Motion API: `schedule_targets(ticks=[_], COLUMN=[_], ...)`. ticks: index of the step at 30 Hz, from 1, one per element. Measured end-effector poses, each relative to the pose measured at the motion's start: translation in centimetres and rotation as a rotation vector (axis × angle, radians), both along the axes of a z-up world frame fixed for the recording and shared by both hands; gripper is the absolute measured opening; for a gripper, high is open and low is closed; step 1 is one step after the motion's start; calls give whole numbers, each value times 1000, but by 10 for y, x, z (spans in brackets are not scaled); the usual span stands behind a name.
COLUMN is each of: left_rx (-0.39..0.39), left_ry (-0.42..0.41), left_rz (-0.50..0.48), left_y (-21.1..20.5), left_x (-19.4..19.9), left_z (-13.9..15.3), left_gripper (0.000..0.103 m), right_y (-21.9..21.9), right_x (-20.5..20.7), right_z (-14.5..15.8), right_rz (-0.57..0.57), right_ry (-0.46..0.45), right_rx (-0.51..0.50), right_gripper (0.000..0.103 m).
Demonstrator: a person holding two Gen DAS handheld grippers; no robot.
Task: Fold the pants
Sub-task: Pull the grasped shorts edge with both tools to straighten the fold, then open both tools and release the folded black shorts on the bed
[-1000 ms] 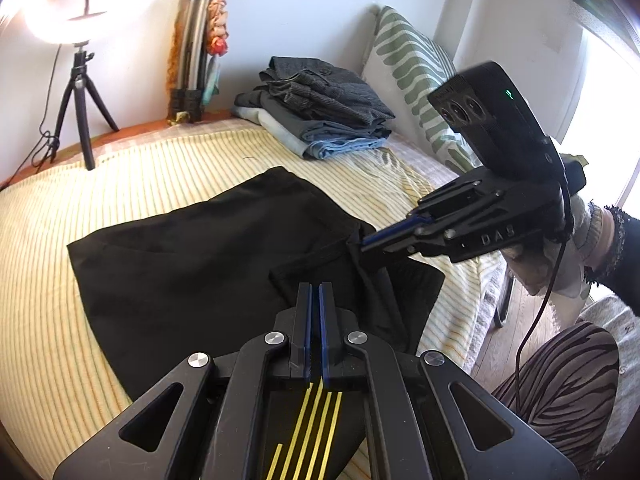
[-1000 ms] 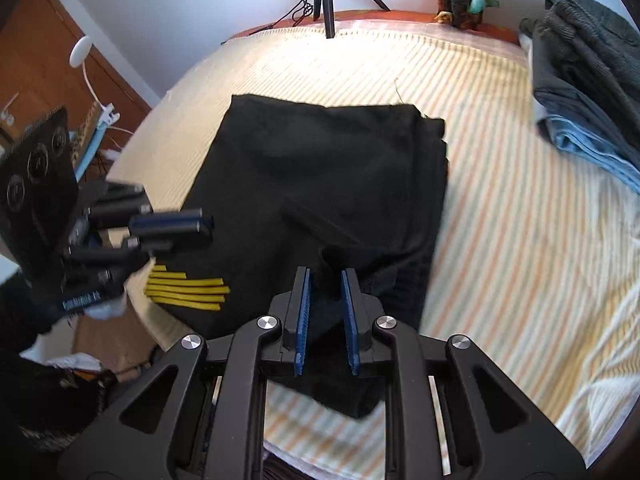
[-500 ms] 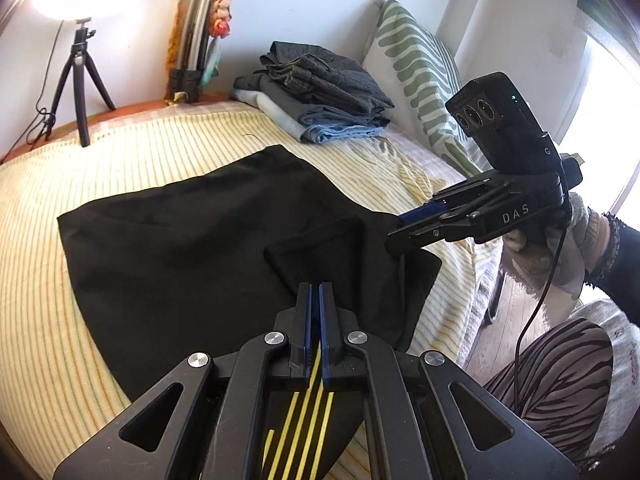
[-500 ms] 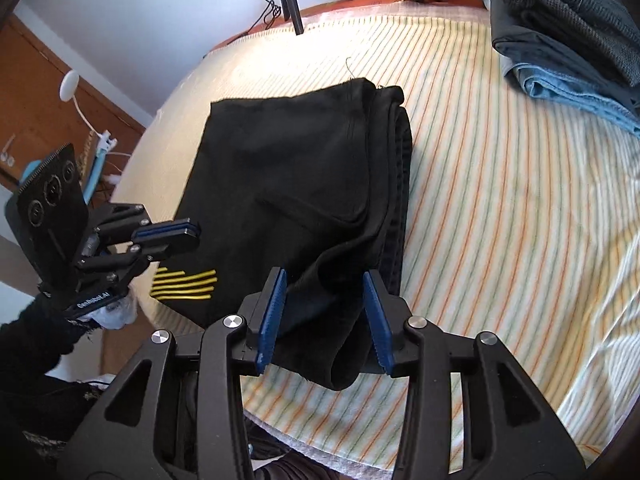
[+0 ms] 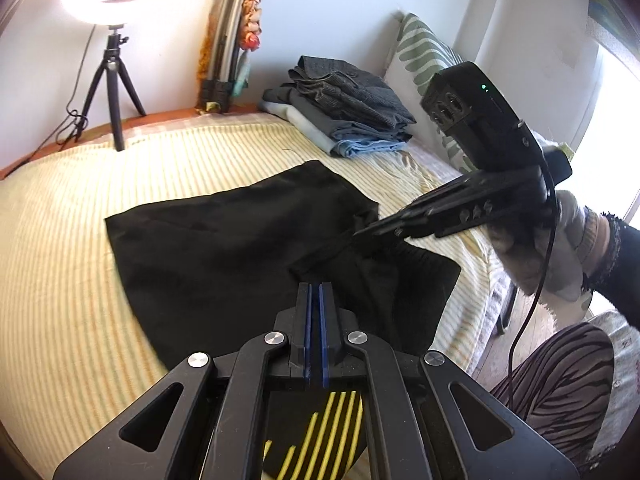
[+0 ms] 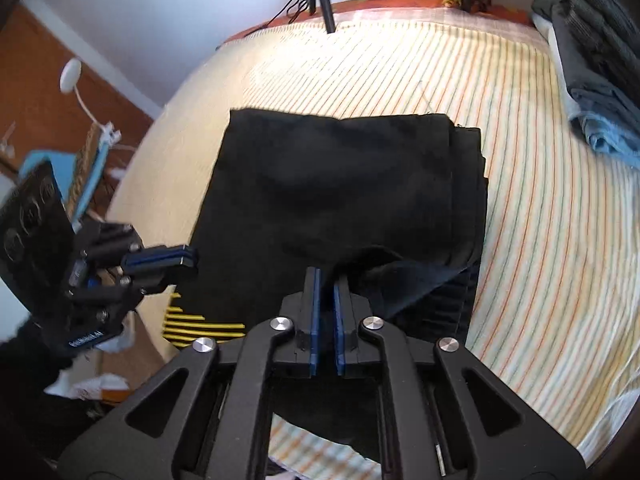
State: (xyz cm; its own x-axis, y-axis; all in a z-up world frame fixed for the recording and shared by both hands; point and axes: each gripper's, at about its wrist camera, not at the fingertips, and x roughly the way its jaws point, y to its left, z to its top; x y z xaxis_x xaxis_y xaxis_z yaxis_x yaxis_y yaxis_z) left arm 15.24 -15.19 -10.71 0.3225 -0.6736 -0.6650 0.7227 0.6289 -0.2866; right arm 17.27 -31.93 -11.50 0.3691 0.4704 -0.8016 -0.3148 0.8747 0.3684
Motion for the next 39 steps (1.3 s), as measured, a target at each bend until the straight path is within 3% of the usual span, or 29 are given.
schedule_targets(ticks=[3,5,7,11,16,19,22,25,26,30,34,39], left_rx=[-1,-11,-5,10,20,21,25,12,-3,-19,-23,-25], left_ry=[11,29,39,67,66,66,69,111,143,212,239,231], left_rz=[-3,-9,-22,-44,-48,-44,-35,-29,-35,-54,-38,-39], left_y=[4,2,-5,-19,-24,-22,-21,-23,-25,-36,-42,-39], left_x=[1,2,3,4,4,4,7,12,15,18,22,22], left_z=[-2,-5,-10,-19,-21,-20,-19,-24,-26,-36,-44,-43], left_gripper=[2,2,2,2,2,2,2,2,5,35,35,33], right_y=[-21,-35,-44,-48,-43,-26,-20,-26,-30,-38,-43,-25], right_x=[-13,-24,-32,-40,-36,-30,-42,-56,-60,-65,-66,-60], right_z=[6,8,5,0,-4,-4,20,40,44,41,32,18], right_rz=[-43,-74,-91,-113,-83,-3,56,37,15,-35,-44,34], right_ry=[4,6,33,28,21,76,46,-15,-27,-18,-7,-38], right_rx=[45,82,103,31,103,147,181,149,126,82,101,-23], right_gripper=[30,49,54,54,54,29,29,29,30,31,31,31])
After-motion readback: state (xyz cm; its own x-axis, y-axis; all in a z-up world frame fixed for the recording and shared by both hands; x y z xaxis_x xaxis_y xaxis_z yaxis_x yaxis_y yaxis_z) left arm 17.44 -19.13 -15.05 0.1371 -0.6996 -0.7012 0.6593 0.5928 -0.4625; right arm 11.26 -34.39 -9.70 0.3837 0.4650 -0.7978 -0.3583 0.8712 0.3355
